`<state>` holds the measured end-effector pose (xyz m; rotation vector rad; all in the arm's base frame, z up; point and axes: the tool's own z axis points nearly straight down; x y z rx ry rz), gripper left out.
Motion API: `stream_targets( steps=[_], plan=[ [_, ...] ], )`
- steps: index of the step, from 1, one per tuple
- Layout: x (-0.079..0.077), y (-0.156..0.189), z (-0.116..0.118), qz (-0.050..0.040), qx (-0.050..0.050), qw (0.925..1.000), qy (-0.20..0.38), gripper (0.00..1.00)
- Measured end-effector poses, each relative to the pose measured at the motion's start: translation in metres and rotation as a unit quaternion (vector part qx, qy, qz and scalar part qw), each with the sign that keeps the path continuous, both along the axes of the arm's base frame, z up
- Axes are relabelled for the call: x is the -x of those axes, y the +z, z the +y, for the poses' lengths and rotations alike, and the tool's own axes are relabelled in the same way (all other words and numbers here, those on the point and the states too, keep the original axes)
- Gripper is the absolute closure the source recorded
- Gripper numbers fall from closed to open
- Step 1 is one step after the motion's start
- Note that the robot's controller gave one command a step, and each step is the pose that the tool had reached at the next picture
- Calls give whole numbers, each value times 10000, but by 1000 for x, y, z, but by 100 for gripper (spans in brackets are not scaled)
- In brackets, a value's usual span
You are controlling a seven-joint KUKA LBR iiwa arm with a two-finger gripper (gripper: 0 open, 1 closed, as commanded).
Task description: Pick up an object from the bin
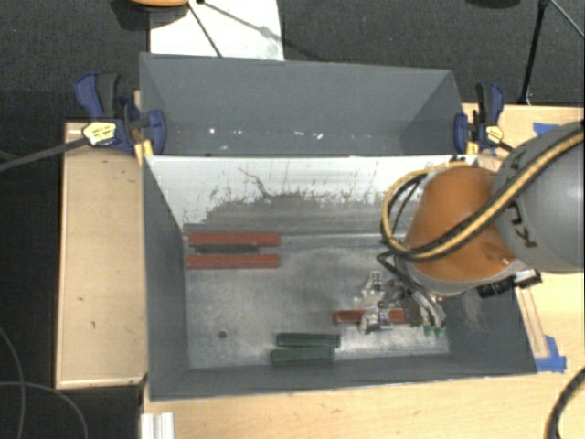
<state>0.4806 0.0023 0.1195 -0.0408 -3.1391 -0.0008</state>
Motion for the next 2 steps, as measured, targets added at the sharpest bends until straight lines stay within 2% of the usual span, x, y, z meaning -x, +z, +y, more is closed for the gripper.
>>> stream_targets(
  steps=[2],
  plan=[
    [-1,25,0,-32,0,10000,4,100]
  ],
)
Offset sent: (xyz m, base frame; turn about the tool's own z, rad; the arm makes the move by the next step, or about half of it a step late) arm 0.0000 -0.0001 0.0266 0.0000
